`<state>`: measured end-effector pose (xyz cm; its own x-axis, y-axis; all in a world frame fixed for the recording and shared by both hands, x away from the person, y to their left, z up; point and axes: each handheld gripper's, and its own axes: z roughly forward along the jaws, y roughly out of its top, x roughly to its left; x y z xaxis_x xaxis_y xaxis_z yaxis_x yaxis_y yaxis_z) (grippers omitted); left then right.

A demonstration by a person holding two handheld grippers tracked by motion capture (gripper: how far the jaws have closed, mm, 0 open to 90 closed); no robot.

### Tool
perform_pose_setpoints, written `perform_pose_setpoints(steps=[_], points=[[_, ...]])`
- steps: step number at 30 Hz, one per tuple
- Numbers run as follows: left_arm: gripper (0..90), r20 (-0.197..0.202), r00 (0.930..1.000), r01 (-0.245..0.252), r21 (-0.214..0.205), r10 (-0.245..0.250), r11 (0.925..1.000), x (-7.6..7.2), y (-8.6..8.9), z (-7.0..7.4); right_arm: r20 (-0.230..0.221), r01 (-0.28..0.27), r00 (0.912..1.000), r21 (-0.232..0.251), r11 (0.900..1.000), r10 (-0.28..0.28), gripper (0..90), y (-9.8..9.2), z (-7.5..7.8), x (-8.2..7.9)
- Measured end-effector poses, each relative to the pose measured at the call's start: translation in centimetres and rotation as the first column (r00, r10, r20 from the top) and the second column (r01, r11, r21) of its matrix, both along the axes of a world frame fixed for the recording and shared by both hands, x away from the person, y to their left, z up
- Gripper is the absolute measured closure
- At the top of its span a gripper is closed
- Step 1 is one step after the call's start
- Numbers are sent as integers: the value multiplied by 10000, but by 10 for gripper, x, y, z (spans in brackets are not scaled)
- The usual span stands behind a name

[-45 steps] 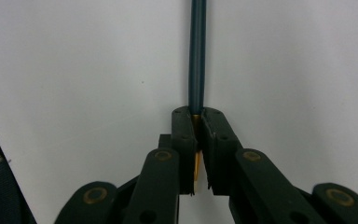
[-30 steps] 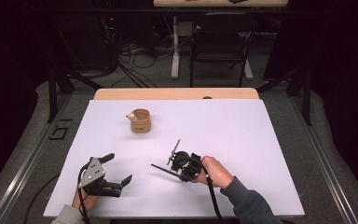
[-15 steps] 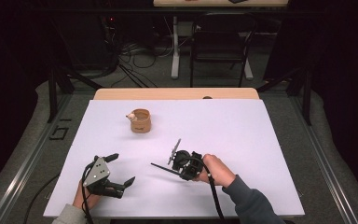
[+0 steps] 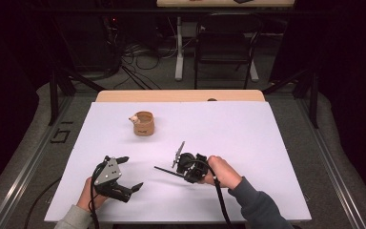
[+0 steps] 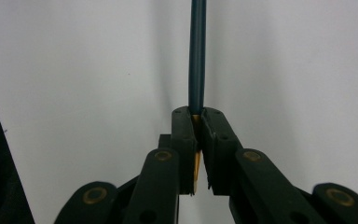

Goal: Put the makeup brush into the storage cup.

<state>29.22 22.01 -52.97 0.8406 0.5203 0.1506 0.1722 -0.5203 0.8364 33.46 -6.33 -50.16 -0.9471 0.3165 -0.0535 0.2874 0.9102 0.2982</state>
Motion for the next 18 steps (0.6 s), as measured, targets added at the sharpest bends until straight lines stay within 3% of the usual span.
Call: perform_pose_setpoints(steps=[18], points=[[0,-610,9937,970,418,-943,9944,15,-14,8,200,-341,9992,-76,9994,343,845,5,4,1]])
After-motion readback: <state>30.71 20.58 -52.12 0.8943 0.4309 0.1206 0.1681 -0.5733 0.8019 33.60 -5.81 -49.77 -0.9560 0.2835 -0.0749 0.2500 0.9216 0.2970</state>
